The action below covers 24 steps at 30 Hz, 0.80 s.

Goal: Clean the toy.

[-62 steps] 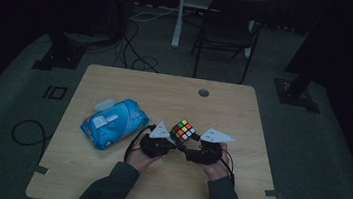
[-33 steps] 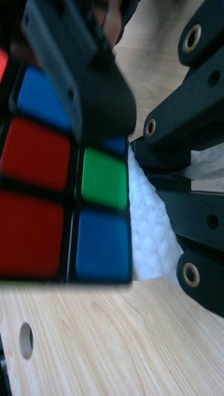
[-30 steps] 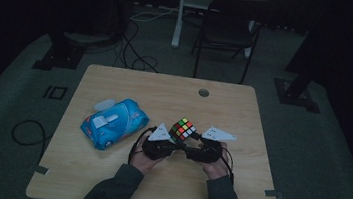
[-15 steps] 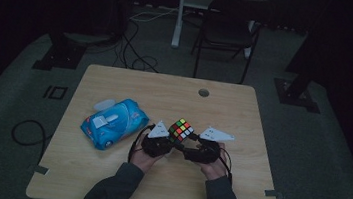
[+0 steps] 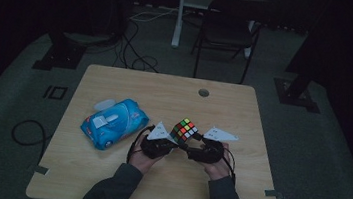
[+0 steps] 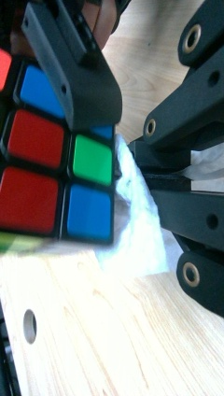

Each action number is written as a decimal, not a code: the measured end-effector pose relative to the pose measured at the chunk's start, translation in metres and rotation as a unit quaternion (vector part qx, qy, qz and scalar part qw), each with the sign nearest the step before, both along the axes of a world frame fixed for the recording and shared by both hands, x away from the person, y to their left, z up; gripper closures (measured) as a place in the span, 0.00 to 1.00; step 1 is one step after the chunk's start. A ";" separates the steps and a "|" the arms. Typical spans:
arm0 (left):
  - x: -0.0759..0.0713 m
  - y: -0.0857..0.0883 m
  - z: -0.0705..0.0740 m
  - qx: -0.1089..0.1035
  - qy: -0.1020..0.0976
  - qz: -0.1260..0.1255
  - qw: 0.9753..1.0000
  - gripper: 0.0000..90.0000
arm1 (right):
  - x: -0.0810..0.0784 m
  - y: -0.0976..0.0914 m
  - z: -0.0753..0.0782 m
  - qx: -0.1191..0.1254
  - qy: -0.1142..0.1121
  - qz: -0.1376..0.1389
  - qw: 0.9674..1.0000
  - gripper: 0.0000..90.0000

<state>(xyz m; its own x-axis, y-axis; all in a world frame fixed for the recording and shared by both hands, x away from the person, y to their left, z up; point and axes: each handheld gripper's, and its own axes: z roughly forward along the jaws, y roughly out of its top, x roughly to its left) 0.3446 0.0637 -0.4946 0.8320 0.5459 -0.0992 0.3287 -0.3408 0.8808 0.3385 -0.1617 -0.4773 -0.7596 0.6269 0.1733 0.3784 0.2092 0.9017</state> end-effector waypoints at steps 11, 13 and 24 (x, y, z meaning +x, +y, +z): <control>0.005 0.004 -0.003 -0.018 0.008 0.006 1.000 0.98 | -0.001 0.005 0.000 0.007 0.002 0.008 1.000 0.39; 0.004 0.003 -0.004 -0.018 0.009 0.001 1.000 0.98 | -0.001 0.006 0.000 0.006 0.003 0.010 1.000 0.39; 0.005 0.009 0.000 -0.014 0.002 0.008 1.000 0.98 | 0.000 0.001 0.000 0.004 0.003 0.004 1.000 0.39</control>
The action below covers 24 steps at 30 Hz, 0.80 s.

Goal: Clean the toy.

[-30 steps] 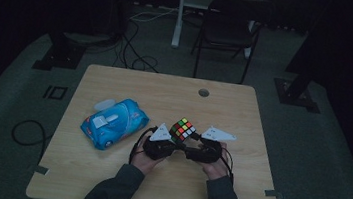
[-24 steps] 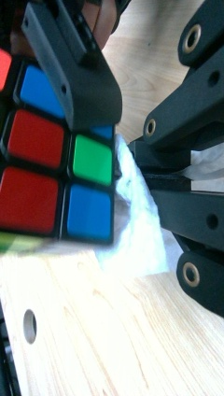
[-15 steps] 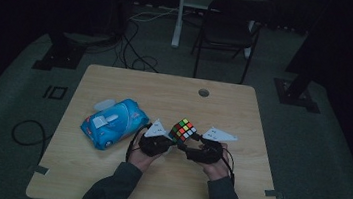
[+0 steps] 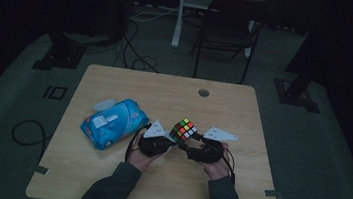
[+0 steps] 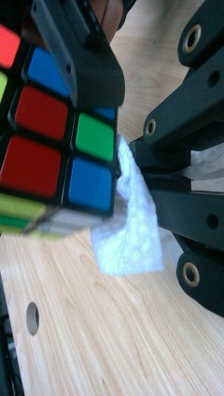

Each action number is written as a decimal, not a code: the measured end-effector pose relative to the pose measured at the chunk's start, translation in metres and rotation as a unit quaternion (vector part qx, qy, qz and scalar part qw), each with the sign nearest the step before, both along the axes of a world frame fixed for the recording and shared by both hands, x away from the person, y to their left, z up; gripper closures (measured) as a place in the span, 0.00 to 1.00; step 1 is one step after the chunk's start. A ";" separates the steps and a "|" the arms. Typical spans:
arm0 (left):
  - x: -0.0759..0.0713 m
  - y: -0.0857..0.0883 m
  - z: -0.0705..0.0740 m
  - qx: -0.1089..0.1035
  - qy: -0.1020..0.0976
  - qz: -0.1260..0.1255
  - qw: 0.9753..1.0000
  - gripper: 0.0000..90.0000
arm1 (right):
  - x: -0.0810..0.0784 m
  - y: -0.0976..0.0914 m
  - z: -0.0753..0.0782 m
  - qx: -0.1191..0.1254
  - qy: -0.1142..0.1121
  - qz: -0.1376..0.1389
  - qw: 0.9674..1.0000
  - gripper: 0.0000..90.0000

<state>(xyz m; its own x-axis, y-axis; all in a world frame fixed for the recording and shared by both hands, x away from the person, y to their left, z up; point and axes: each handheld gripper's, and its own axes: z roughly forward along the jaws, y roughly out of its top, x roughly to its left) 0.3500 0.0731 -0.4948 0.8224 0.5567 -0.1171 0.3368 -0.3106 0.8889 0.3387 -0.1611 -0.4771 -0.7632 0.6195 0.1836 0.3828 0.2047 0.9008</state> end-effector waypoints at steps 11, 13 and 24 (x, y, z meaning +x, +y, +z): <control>0.002 0.011 0.001 -0.005 0.003 0.020 1.000 0.98 | -0.001 -0.001 -0.001 -0.010 -0.005 -0.002 1.000 0.39; 0.001 0.013 0.001 -0.005 0.004 0.023 1.000 0.98 | -0.002 -0.001 -0.002 -0.012 -0.004 -0.003 1.000 0.39; -0.002 0.026 0.009 -0.012 -0.006 0.032 0.999 0.98 | -0.001 -0.004 -0.010 -0.040 -0.003 -0.017 0.999 0.39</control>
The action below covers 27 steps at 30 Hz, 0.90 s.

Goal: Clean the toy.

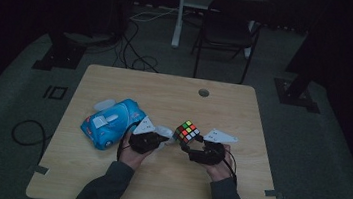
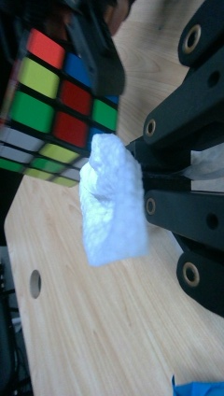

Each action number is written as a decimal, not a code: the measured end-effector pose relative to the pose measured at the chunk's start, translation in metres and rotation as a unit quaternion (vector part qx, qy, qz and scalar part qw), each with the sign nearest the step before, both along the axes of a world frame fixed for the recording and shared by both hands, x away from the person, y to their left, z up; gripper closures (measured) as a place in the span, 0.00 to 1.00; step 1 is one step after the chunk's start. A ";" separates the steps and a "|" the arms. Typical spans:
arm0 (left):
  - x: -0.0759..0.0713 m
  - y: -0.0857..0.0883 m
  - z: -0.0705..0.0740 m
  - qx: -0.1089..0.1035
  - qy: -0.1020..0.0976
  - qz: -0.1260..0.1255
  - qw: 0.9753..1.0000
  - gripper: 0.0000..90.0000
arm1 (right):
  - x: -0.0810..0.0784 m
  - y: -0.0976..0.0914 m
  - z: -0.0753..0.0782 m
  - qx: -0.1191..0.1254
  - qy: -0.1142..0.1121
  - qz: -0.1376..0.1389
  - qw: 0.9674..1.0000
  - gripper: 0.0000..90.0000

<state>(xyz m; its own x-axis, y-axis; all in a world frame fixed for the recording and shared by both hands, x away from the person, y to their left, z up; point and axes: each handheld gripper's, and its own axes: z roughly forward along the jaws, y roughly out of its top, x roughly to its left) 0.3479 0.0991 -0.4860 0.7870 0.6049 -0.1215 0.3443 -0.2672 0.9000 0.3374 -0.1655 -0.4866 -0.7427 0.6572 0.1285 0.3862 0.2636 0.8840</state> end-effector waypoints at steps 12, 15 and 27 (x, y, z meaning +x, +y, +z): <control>-0.007 0.000 0.027 -0.015 -0.014 -0.011 1.000 0.98 | 0.002 0.004 -0.012 -0.023 0.007 0.003 1.000 0.39; -0.008 0.000 0.034 -0.019 -0.017 -0.016 1.000 0.98 | 0.003 0.005 -0.015 -0.025 0.012 0.003 1.000 0.39; -0.018 -0.011 0.071 -0.038 -0.047 -0.044 0.997 0.98 | 0.010 0.014 -0.026 -0.039 0.018 0.005 0.999 0.39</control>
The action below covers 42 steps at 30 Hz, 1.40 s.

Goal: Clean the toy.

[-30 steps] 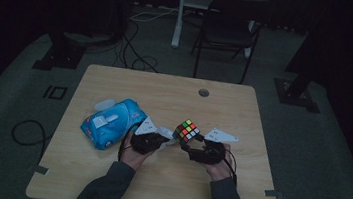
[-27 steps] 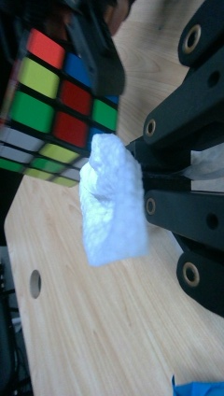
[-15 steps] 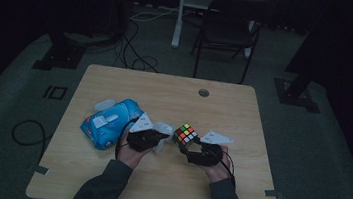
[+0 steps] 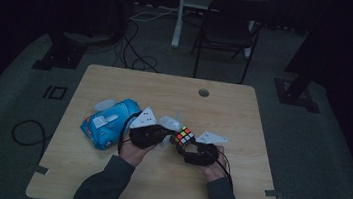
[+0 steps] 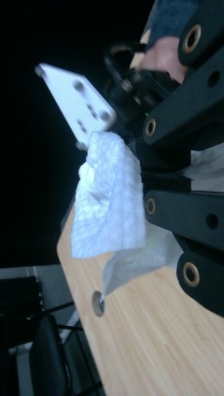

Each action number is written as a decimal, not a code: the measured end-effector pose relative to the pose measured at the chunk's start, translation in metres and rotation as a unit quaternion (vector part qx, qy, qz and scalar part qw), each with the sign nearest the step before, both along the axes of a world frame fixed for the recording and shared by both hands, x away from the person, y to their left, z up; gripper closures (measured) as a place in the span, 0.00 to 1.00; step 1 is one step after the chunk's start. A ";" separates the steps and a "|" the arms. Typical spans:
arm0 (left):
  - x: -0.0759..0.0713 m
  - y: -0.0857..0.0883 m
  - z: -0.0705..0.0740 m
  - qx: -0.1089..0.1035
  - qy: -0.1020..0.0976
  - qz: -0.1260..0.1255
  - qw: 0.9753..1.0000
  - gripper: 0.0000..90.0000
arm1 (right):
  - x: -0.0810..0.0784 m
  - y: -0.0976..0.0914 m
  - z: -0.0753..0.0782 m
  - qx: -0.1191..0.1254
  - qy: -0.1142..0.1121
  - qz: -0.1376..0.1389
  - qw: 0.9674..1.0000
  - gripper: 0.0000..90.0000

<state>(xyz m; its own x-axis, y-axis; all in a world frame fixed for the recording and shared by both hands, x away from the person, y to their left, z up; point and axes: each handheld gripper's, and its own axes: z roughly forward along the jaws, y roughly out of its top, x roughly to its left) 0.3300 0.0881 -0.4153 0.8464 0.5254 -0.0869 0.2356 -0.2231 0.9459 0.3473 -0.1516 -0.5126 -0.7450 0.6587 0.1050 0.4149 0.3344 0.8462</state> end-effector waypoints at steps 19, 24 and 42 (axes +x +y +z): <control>-0.002 -0.007 0.020 -0.013 -0.012 -0.015 1.000 0.98 | 0.007 0.005 -0.006 -0.006 0.009 -0.002 1.000 0.39; -0.003 -0.010 0.025 -0.023 -0.014 -0.023 0.999 0.98 | 0.007 0.006 -0.008 -0.011 0.009 -0.003 1.000 0.39; 0.007 -0.015 0.011 -0.008 0.008 -0.015 1.000 0.97 | 0.006 0.002 -0.008 -0.007 0.008 -0.006 1.000 0.39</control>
